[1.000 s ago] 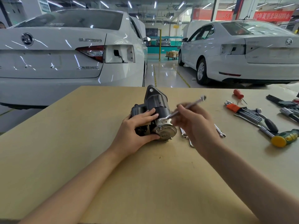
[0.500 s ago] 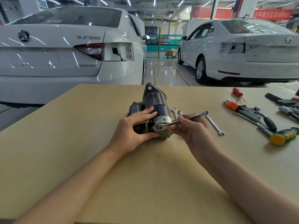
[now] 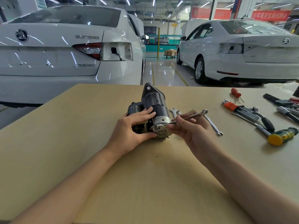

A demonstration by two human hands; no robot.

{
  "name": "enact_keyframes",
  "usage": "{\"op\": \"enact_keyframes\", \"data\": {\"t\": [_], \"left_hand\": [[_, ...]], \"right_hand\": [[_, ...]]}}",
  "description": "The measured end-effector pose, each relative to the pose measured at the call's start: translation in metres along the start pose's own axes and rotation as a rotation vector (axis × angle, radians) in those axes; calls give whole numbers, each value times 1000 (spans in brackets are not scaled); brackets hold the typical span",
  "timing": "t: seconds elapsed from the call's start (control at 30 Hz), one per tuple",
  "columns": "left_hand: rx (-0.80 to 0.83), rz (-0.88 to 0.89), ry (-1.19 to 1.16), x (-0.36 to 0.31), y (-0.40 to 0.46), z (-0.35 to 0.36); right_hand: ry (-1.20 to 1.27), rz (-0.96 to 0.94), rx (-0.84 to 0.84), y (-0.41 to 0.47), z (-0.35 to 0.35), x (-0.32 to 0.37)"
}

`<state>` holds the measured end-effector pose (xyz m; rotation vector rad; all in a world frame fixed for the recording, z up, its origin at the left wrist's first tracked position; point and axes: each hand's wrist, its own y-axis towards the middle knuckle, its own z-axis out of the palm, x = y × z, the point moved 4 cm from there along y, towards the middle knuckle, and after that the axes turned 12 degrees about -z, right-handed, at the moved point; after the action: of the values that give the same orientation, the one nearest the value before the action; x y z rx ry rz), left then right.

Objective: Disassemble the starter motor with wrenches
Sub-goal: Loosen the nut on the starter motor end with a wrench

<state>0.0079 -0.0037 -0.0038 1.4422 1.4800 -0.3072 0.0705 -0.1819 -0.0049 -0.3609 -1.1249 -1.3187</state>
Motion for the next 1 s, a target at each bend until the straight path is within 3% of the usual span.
{"op": "enact_keyframes", "data": {"t": [0.1,0.3,0.43,0.5,0.57,0.67,0.77,0.87,1.0], "left_hand": [[2,-2,-6,0,1,-1],[-9,17,26,4,2,-2],[45,-34,12,9,3,0],[40,-45,0,11,3,0],[41,-35,-36,12,3,-1],[51,5,-26,8,1,-1],[55,0,-32,6,1,-2],[49,-6,-33,5,1,-2],[50,-8,-17,7,2,-2]], "right_hand": [[-279,-180,124,5,13,15],[-932,-535,604,10,78,25],[-1339,-588,918,1,99,2],[-1248,-640,864,-2,99,7],[-926,-624,621,0,86,22],[-352,-396,263,9,47,30],[4,-24,-19,4,12,14],[85,166,-103,-3,1,-1],[122,223,-115,-6,4,-8]]}}
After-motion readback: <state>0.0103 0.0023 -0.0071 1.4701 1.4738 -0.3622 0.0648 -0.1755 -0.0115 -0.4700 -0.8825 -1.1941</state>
